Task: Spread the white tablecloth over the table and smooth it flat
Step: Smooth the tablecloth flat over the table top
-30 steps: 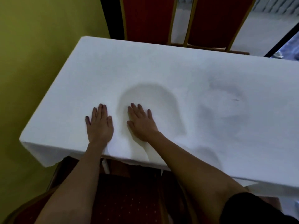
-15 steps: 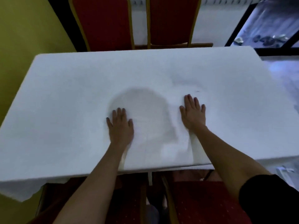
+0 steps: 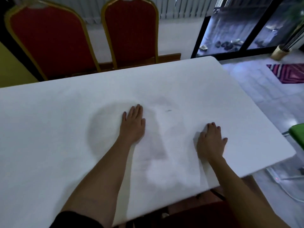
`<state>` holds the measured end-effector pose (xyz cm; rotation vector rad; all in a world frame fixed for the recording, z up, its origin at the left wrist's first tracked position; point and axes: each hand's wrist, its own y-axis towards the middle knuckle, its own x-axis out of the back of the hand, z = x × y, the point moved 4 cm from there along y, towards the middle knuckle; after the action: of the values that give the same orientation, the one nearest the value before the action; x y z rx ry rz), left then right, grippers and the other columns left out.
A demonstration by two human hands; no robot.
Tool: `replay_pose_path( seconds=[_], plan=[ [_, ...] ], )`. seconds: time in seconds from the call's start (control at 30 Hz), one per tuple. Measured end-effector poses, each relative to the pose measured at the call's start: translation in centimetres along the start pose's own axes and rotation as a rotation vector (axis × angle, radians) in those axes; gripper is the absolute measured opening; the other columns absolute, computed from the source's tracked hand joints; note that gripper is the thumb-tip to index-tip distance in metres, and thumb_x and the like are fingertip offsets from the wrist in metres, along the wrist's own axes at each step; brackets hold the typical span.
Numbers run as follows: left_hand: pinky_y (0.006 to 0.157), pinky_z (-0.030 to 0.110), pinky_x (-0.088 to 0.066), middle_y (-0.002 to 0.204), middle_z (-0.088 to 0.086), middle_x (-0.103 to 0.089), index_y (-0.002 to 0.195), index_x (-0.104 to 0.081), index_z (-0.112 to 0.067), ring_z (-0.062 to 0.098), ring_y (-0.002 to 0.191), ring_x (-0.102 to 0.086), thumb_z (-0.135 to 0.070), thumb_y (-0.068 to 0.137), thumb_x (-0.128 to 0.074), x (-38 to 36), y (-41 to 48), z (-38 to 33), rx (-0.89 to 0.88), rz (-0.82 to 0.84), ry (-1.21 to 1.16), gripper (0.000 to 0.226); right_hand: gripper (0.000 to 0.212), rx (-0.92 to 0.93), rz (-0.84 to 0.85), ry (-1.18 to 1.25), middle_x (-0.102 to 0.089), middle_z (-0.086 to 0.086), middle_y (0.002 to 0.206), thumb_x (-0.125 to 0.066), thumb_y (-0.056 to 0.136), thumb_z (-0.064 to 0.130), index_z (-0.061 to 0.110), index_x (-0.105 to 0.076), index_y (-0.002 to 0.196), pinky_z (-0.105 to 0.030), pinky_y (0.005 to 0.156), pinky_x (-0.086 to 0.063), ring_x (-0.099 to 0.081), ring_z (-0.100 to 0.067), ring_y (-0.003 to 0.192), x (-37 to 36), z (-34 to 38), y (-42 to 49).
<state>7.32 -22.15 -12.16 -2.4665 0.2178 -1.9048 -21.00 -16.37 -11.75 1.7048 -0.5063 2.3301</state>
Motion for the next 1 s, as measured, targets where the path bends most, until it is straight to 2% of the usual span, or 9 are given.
replay_pose_path(
  seconds=[0.1, 0.4, 0.53, 0.6, 0.7, 0.83, 0.9, 0.93, 1.0],
  plan=[
    [0.118, 0.047, -0.005, 0.161, -0.001, -0.008, 0.151, -0.01, -0.015, 0.017, 0.148, -0.007, -0.032, 0.101, -0.024, 1.7, 0.4, 6.6, 0.129, -0.047, -0.034, 0.055, 0.05, 0.124, 0.029, 0.037, -0.029, -0.008, 0.155, -0.03, 0.097, 0.021, 0.007, -0.029, 0.146, -0.056, 0.115, -0.017, -0.017, -0.026, 0.145, -1.6, 6.4, -0.2],
    [0.115, 0.056, -0.01, 0.16, 0.002, -0.016, 0.15, -0.019, -0.013, 0.022, 0.147, -0.013, -0.028, 0.1, -0.027, 6.8, -6.8, 28.9, 0.566, -0.195, -0.005, 0.052, 0.053, 0.748, 0.271, 0.104, -0.009, -0.001, 0.163, -0.029, 0.103, 0.028, 0.015, -0.016, 0.153, -0.043, 0.12, -0.002, -0.001, -0.019, 0.15, -7.9, 33.2, -5.7],
    [0.11, 0.06, -0.016, 0.156, 0.009, -0.028, 0.146, -0.03, -0.008, 0.027, 0.144, -0.025, -0.021, 0.1, -0.035, 7.5, -10.8, 33.2, 0.589, -0.308, 0.034, 0.048, 0.055, 1.047, 0.408, -0.03, -0.001, 0.0, 0.163, -0.025, 0.104, 0.032, 0.015, -0.009, 0.154, -0.047, 0.12, 0.002, 0.003, -0.019, 0.15, -12.1, 42.0, -10.0],
    [0.11, 0.06, -0.017, 0.155, 0.009, -0.029, 0.146, -0.03, -0.008, 0.027, 0.143, -0.026, -0.021, 0.1, -0.034, 7.5, -11.2, 33.6, 0.584, -0.329, 0.055, 0.048, 0.056, 1.107, 0.383, -0.117, -0.002, 0.003, 0.163, -0.023, 0.103, 0.036, 0.019, -0.008, 0.154, -0.047, 0.12, 0.003, 0.002, -0.017, 0.15, -13.9, 43.3, -10.3],
    [0.11, 0.06, -0.018, 0.153, 0.011, -0.032, 0.144, -0.033, -0.008, 0.03, 0.141, -0.03, -0.022, 0.096, -0.033, 7.4, -11.1, 33.7, 0.583, -0.336, 0.053, 0.05, 0.055, 1.088, 0.315, -0.14, -0.005, 0.007, 0.163, -0.022, 0.103, 0.04, 0.024, -0.009, 0.154, -0.045, 0.12, 0.002, 0.0, -0.016, 0.15, -13.9, 42.0, -7.8],
    [0.109, 0.06, -0.02, 0.128, 0.025, -0.052, 0.124, -0.049, -0.001, 0.044, 0.119, -0.049, -0.019, 0.087, -0.039, 9.0, -9.9, 32.6, 0.703, -0.347, 0.082, 0.043, 0.056, 0.856, 0.216, -0.097, -0.007, 0.006, 0.163, -0.022, 0.102, 0.04, 0.022, -0.011, 0.154, -0.045, 0.12, -0.001, -0.002, -0.018, 0.15, -11.2, 37.3, -0.2],
    [0.113, 0.058, -0.014, 0.128, 0.025, -0.052, 0.12, -0.052, 0.001, 0.041, 0.123, -0.046, -0.014, 0.091, -0.042, 9.6, -7.9, 30.6, 0.744, -0.34, 0.039, 0.035, 0.056, 0.738, 0.18, -0.104, -0.006, 0.005, 0.163, -0.02, 0.102, 0.04, 0.021, -0.01, 0.154, -0.046, 0.12, -0.003, -0.003, -0.02, 0.15, -9.8, 33.9, 3.3],
    [0.114, 0.057, -0.013, 0.133, 0.023, -0.05, 0.123, -0.051, 0.0, 0.038, 0.129, -0.042, -0.013, 0.091, -0.042, 9.5, -6.6, 28.9, 0.696, -0.325, 0.032, 0.036, 0.056, 0.685, 0.168, -0.103, -0.005, 0.005, 0.163, -0.018, 0.102, 0.041, 0.021, -0.009, 0.154, -0.046, 0.12, -0.002, -0.002, -0.02, 0.15, -9.1, 32.2, 4.7],
    [0.112, 0.056, -0.018, 0.141, 0.018, -0.047, 0.13, -0.049, -0.001, 0.034, 0.135, -0.039, -0.013, 0.091, -0.037, 8.2, -3.4, 23.8, 0.409, -0.278, 0.093, 0.043, 0.057, 0.578, 0.127, -0.086, -0.004, 0.005, 0.163, -0.016, 0.102, 0.042, 0.021, -0.008, 0.154, -0.046, 0.12, -0.002, -0.001, -0.02, 0.15, -7.8, 28.5, 7.0]
  ],
)
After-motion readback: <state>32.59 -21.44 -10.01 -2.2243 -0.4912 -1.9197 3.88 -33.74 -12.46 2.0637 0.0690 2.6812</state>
